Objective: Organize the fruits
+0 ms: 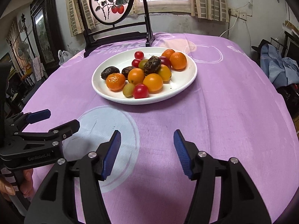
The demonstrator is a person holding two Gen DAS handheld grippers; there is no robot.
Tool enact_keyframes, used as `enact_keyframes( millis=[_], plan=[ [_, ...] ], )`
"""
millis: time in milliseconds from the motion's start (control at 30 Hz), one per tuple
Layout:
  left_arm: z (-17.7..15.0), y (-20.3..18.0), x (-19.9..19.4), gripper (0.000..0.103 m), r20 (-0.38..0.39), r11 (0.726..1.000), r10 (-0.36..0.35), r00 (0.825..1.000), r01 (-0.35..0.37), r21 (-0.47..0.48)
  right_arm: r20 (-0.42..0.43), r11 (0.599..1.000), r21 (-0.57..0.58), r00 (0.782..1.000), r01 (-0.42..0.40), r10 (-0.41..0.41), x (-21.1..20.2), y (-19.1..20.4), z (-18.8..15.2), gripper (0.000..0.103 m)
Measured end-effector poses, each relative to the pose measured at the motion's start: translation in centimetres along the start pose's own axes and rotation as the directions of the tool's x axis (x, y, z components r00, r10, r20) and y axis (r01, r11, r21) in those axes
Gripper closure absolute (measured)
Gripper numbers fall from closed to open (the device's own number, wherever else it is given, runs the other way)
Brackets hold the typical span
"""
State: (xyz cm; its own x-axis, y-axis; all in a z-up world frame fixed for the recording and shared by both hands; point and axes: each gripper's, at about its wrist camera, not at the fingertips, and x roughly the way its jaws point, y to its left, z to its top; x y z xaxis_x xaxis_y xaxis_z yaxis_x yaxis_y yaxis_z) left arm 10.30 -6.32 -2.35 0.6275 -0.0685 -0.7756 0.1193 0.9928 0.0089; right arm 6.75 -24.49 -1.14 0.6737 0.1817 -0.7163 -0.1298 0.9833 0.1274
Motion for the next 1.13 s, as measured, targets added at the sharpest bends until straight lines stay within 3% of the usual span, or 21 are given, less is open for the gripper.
enact_keyframes(
  millis=[1133],
  plan=[
    [-1.9,-0.8,1.7,0.003,-0.038,1.000,-0.007,0.999,0.008,0.013,-0.062,1.000,0.009,0.998,-0.010,0.011,1.1,0.0,-1.5,0.044]
  ],
)
